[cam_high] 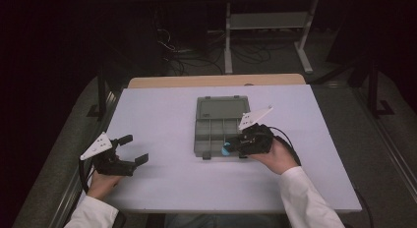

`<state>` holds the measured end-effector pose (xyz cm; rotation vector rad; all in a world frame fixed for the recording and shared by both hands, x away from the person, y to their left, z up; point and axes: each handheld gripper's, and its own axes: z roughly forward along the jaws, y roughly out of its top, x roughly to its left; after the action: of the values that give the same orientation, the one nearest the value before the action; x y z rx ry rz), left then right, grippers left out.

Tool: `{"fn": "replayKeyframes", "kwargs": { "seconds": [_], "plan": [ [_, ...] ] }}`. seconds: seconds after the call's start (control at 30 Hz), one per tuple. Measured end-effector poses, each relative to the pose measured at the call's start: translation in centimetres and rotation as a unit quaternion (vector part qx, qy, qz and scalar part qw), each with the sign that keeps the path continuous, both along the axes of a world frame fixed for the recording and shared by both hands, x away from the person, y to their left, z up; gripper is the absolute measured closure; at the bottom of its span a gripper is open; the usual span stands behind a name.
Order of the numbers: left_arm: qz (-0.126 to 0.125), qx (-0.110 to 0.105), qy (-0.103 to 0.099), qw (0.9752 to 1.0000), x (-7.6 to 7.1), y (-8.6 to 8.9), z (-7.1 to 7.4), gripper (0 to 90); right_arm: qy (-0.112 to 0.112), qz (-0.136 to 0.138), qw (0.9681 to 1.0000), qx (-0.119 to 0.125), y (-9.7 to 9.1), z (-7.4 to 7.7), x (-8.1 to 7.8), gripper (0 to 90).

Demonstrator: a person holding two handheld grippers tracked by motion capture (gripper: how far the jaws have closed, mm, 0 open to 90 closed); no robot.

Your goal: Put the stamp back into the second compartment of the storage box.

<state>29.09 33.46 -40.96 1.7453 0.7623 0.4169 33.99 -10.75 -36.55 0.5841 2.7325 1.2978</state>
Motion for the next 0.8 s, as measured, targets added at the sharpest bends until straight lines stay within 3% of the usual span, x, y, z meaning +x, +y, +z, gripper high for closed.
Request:
{"fn": "replayKeyframes", "kwargs": {
  "seconds": [0.8],
  "plan": [
    [-0.001, -0.001, 0.001, 1.0000, 0.0, 0.0, 0.0, 0.0, -0.011, -0.014, 0.9998, -0.003, 0.6, 1.7, 2.3, 72.3]
  ]
}}
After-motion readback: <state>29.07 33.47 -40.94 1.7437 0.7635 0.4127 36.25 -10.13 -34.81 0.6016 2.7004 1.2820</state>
